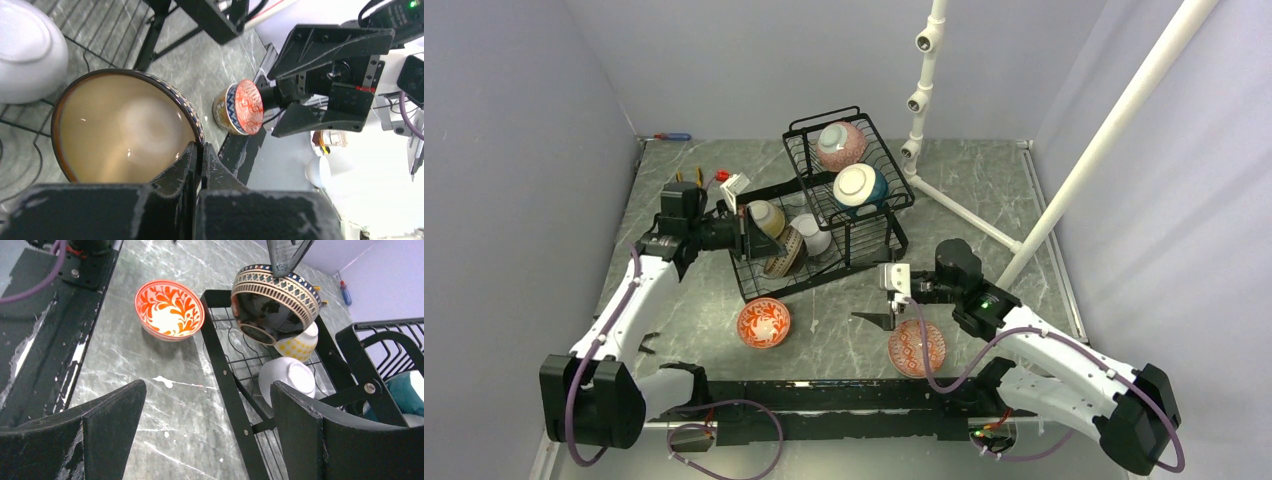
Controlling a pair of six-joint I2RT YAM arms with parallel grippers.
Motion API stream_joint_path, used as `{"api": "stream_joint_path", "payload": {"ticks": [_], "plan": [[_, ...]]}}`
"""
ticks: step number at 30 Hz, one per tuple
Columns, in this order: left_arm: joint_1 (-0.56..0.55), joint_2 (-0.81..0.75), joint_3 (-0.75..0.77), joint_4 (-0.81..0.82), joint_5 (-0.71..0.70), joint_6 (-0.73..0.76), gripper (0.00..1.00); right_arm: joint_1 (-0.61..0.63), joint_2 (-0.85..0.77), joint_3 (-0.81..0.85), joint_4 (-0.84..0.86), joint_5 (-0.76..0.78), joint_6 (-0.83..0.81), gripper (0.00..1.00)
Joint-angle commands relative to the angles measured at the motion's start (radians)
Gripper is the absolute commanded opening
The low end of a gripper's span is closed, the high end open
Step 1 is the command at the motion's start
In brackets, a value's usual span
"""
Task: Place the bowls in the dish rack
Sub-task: Pick up the bowl from the dish rack.
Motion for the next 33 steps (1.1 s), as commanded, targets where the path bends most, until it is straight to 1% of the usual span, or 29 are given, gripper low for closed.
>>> {"api": "stream_joint_path", "payload": {"ticks": [1,4,6,9,14,20,25,33], "plan": [[-0.024,-0.034,0.066,-0.278,0.079,0.208,0.03,0.004,0.014,0.049,-0.04,-0.077,-0.176,1.0],[-0.065,-0.058,0.063,-0.319,0.061,0.233,0.03,0.008,0.031,0.05,-0.043,-0.097,-0.216,1.0],[-0.114,-0.066,0.06,-0.336,0.047,0.242,0.03,0.012,0.041,0.05,-0.034,-0.117,-0.235,1.0],[-0.187,-0.058,0.045,-0.306,0.039,0.209,0.03,0.03,0.058,0.044,-0.003,-0.127,-0.262,1.0],[-0.299,-0.001,0.055,-0.3,0.028,0.189,0.03,0.106,0.106,0.054,-0.006,-0.044,-0.335,1.0],[-0.411,0.046,0.085,-0.233,0.022,0.158,0.03,0.189,0.152,0.063,-0.009,0.061,-0.402,1.0],[-0.466,0.068,0.115,-0.219,0.015,0.16,0.03,0.223,0.191,0.074,-0.033,0.076,-0.436,1.0],[-0.51,0.079,0.148,-0.24,0.005,0.19,0.03,0.244,0.258,0.102,-0.075,0.123,-0.453,0.98]]}}
